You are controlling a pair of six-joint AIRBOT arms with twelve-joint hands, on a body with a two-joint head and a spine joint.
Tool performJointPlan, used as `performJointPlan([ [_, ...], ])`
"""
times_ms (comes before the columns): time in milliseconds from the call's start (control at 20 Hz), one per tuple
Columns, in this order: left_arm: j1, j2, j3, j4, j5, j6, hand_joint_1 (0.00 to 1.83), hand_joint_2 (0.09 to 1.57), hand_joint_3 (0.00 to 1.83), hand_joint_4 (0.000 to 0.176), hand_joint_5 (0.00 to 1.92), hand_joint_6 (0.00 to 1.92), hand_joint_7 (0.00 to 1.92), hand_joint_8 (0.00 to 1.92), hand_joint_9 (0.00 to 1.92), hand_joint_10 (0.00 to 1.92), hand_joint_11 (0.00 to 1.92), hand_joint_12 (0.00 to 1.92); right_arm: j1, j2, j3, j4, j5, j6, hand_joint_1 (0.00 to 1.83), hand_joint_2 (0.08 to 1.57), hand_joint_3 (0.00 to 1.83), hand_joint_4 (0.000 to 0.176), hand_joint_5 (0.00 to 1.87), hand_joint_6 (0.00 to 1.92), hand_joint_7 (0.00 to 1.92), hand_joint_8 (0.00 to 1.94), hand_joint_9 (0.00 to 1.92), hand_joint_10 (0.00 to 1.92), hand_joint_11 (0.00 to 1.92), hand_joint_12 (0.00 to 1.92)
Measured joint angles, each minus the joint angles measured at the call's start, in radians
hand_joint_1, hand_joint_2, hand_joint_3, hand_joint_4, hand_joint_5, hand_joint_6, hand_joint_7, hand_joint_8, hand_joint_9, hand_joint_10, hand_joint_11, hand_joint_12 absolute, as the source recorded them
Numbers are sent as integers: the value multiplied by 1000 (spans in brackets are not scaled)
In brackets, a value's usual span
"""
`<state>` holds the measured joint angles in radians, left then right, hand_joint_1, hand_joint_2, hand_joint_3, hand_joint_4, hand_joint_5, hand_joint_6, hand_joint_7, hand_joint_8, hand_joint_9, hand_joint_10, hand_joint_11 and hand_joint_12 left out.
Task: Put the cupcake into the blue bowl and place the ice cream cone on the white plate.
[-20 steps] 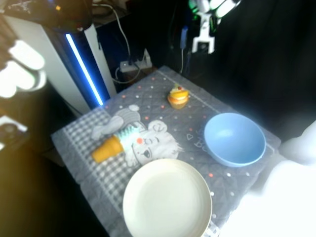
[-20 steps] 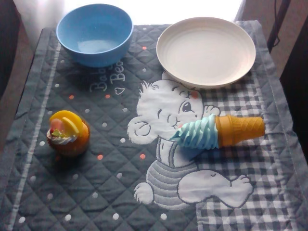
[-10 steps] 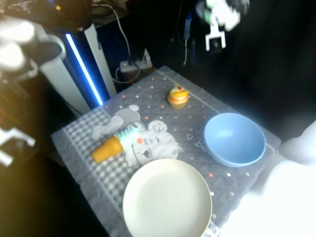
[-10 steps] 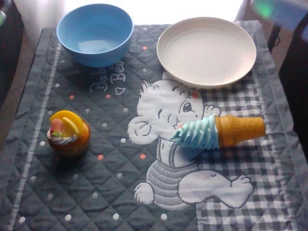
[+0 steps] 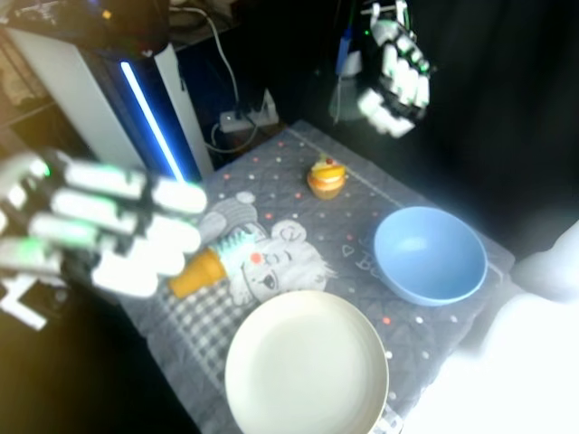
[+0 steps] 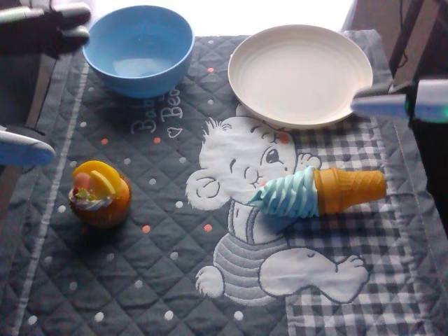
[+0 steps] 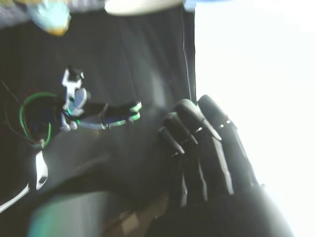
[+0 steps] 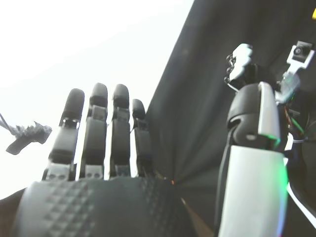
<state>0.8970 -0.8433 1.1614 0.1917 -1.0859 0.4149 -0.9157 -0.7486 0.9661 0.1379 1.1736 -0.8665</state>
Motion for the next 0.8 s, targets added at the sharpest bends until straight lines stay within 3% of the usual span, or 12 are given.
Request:
performJointPlan([
  [50, 0, 0, 2, 21, 21, -5, 648, 864, 0, 27, 212, 0, 388, 0, 513, 1, 297, 592, 0, 0, 3, -17, -26, 11, 922, 715, 0, 0, 282, 0, 413, 0, 417, 0, 239, 377],
  [100, 0, 0, 2, 38, 50, -17, 637, 870, 0, 37, 200, 1, 404, 0, 526, 0, 329, 518, 0, -2, 14, -53, -58, 35, 921, 719, 0, 0, 264, 0, 397, 0, 403, 0, 250, 356],
  [200, 6, 0, 2, 70, 86, -45, 600, 886, 5, 15, 163, 0, 370, 0, 523, 0, 302, 482, 0, -19, 21, -56, -102, 39, 922, 716, 0, 0, 216, 0, 374, 0, 380, 0, 237, 333],
  [250, 6, 0, 2, 99, 102, -67, 622, 883, 2, 11, 149, 0, 361, 0, 501, 0, 252, 455, 0, -21, 21, -64, -125, 42, 927, 710, 0, 0, 198, 0, 372, 0, 378, 0, 235, 330],
  [300, 5, 0, 2, 125, 115, -81, 638, 858, 0, 23, 150, 1, 360, 0, 499, 1, 236, 444, 0, -20, 21, -76, -133, 57, 937, 702, 0, 6, 183, 0, 370, 0, 377, 0, 226, 324],
  [400, 4, 0, 2, 169, 141, -110, 632, 836, 0, 0, 179, 11, 404, 16, 536, 15, 270, 457, 0, -20, 21, -95, -146, 67, 921, 687, 0, 39, 162, 0, 365, 0, 359, 0, 214, 314],
  [500, 4, 7, 2, 220, 165, -154, 590, 850, 0, 0, 195, 0, 418, 0, 530, 0, 217, 708, 0, -20, 21, -126, -179, 87, 837, 705, 0, 29, 145, 1, 343, 7, 299, 0, 169, 302],
  [550, 3, 10, 2, 240, 171, -159, 610, 834, 1, 10, 221, 0, 432, 0, 544, 1, 203, 780, 0, -20, 21, -139, -190, 93, 852, 707, 0, 0, 150, 3, 352, 10, 310, 5, 165, 305],
  [600, -6, 13, 2, 268, 191, -177, 625, 821, 0, 9, 249, 9, 446, 4, 558, 6, 243, 810, 0, -20, 21, -161, -217, 104, 869, 712, 0, 0, 159, 1, 355, 3, 313, 1, 130, 379],
  [700, -18, 15, 2, 323, 218, -220, 746, 856, 9, 0, 243, 6, 421, 11, 472, 9, 65, 732, 0, -23, 20, -173, -263, 104, 877, 759, 0, 7, 212, 0, 393, 2, 375, 1, 72, 623],
  [800, -20, 13, 2, 369, 241, -240, 752, 860, 9, 0, 258, 10, 443, 17, 486, 13, 76, 735, 0, -28, 21, -178, -297, 105, 868, 768, 1, 2, 227, 5, 406, 6, 392, 7, 94, 639],
])
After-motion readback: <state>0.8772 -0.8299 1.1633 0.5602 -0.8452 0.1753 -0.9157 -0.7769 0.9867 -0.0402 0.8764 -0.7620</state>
